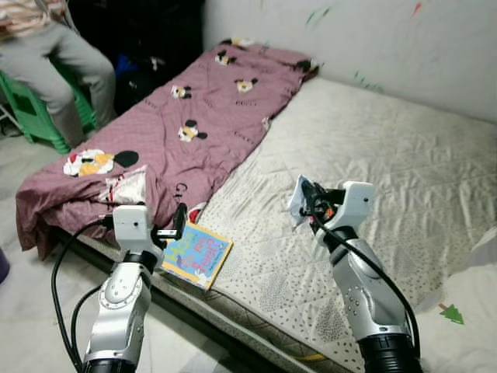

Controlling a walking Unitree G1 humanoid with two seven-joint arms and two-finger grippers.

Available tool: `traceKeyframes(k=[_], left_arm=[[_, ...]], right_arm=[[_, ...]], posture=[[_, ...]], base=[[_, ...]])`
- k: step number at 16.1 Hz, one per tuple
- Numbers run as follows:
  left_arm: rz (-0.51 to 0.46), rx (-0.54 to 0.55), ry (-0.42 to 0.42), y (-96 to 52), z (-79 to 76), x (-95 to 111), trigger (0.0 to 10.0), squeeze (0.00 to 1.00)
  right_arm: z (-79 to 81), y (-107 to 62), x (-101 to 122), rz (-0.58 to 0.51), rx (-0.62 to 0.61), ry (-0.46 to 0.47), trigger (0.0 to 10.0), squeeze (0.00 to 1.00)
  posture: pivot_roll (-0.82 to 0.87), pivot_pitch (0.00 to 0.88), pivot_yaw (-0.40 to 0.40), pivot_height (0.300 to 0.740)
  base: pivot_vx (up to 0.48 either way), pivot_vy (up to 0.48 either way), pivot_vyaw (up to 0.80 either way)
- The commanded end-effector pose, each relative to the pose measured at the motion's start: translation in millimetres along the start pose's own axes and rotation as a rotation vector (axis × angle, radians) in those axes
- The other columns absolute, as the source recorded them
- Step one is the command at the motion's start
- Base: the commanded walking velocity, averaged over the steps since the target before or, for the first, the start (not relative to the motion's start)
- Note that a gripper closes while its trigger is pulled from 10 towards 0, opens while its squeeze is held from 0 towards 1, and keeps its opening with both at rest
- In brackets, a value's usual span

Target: Clean up the room

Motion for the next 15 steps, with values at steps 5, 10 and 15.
traceKeyframes(k=[5, 10, 15], left_arm=[[0.047, -0.038, -0.005, -7.7, -8.9, -17, 10.0, 0.0], [0.047, -0.047, -0.025, -8.2, -17.4, -19, 10.0, 0.0], [0.037, -0.052, -0.02, -5.0, -19.8, -14, 10.0, 0.0]], right_arm=[[-2.2, 1.3, -7, 0.018, -0.032, 0.002, 10.0, 0.0], [4.3, -4.0, -17, 0.055, -0.013, -0.003, 10.0, 0.0], [1.6, -6.7, -22, 0.077, -0.016, -0.002, 10.0, 0.0]], posture=[[0.02, 0.0, -0.02, 0.74], [0.01, 0.0, -0.033, 0.74], [0.02, 0.0, -0.039, 0.74]], base=[[0.0, 0.0, -0.64], [0.0, 0.0, -0.8], [0.0, 0.0, -0.8]])
Point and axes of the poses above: a point about 5 cm out from each wrist's last joint towards the gripper, its own y axis pointing out of the wrist towards the gripper, its own x axis along the axis of the wrist's last joint, z = x × y, the point moved 6 cm from there along y, pointing out of the wrist towards the gripper, and after that the axes turned 8 degrees about y, right-handed, at the moved point
